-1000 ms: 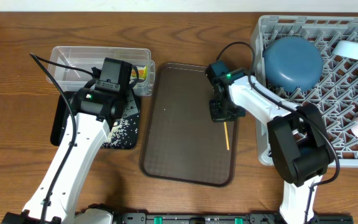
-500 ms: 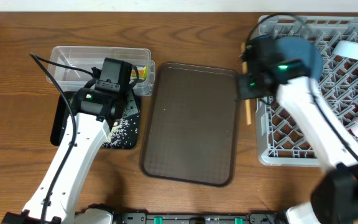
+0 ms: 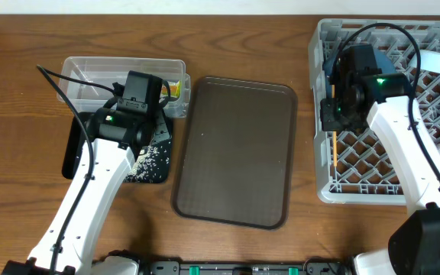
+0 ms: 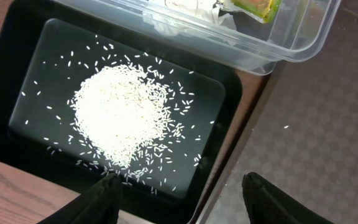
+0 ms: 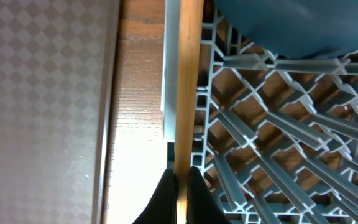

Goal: Sort waste into correct bins and load items into the dishwasher rack
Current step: 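Carry the chopstick with the right gripper to the rack's left edge, then lower the chopstick into a rack slot and open the right gripper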

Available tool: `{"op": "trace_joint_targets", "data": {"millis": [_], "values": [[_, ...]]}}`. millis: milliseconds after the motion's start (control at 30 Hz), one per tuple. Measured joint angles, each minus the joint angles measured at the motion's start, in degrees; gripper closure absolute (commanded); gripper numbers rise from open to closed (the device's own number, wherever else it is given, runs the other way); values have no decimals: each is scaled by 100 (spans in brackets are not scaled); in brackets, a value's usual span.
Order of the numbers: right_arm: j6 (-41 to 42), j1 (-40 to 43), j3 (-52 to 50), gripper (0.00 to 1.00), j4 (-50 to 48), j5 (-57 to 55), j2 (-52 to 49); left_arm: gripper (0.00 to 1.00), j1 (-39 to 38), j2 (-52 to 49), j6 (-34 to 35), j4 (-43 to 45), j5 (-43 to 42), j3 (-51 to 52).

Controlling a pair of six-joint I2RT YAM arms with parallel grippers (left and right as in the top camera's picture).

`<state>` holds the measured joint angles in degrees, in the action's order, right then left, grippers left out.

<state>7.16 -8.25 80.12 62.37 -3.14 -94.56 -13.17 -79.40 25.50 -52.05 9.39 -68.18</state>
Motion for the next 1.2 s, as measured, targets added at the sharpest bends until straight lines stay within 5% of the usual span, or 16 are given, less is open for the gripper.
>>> {"op": "trace_joint_targets", "data": {"millis": [433, 1200], "values": [[0, 13, -459, 99, -201, -249, -109, 35, 0, 0, 0, 0, 0, 0], [4, 20, -944, 76, -826, -293, -144, 35, 0, -70, 0, 0, 0, 0]]}}
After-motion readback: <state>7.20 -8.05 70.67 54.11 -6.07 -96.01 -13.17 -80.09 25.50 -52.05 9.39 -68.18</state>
